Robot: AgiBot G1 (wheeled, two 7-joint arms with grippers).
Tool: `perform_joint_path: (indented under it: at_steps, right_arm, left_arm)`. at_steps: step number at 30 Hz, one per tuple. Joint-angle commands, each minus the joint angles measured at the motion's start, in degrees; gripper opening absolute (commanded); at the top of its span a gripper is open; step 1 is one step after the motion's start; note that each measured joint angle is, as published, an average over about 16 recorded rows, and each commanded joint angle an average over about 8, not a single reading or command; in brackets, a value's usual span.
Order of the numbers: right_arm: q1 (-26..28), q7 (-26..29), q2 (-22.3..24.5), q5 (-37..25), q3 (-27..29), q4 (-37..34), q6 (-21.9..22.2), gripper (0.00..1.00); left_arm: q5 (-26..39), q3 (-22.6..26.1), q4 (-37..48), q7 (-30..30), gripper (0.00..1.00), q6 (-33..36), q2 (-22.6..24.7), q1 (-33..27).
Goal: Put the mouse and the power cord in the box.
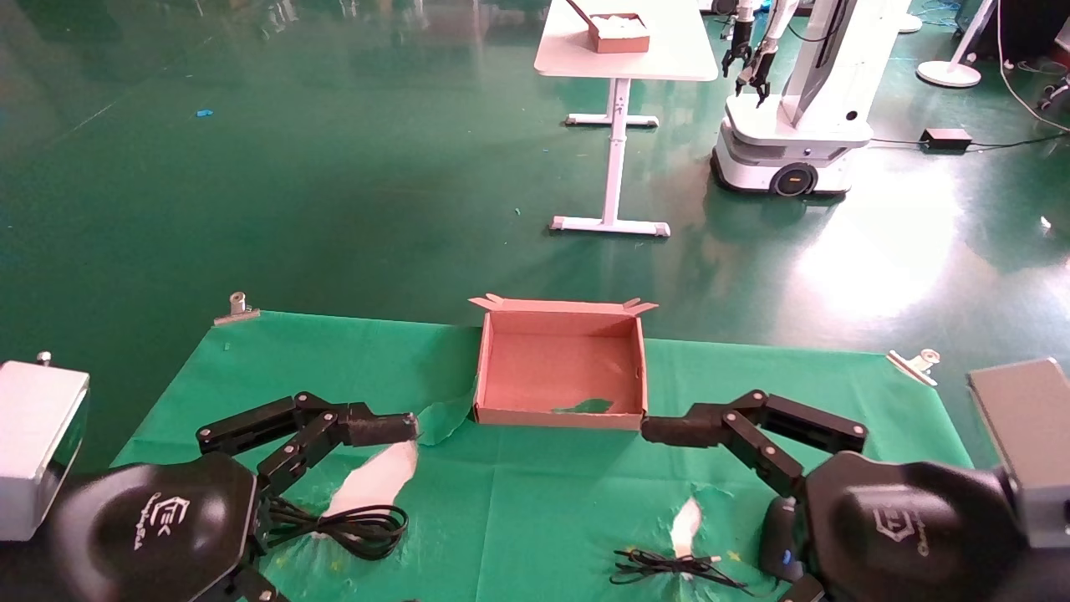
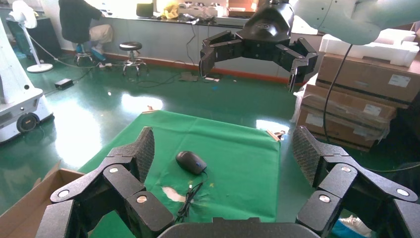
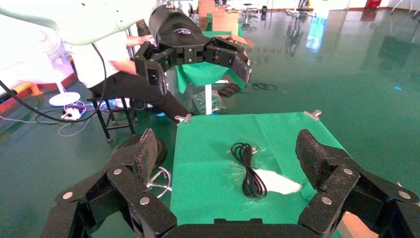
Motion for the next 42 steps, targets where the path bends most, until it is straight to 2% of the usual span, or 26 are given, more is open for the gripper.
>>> perform_joint_path:
  at_steps: [1,25,28,33,37,42]
  right_arm:
    - [0.0,0.0,0.0,0.0,0.0,0.0,0.0,1.00]
    - [0.0,0.0,0.1,-0.1,0.0,0.0,0.0,1.00]
    - [-0.2,0.1,0.5,-1.4,-0.5,0.2,0.1,1.00]
    - [0.4,0.6,2.4,-9.5,-3.2,2.0,0.7,1.00]
    - [3.7,1.6,2.9,-20.8,-7.2,3.6,0.7,1.00]
    - [8.9,4.3,0.9,-33.2,-11.8,3.9,0.6,1.00]
  left_arm:
    - [0.0,0.0,0.0,0.0,1.00,0.0,0.0,0.0]
    - [0.0,0.0,0.0,0.0,1.00,0.0,0.0,0.0]
    - [1.5,0.6,-0.3,0.2,1.00,0.1,-0.3,0.1]
    - [11.0,4.2,-1.8,0.0,1.00,-0.3,-0.5,-1.6]
    - [23.3,8.6,-2.8,-0.7,1.00,-1.5,0.2,-5.1]
    - [40.6,14.4,-3.3,-2.9,1.00,-3.3,2.5,-10.0]
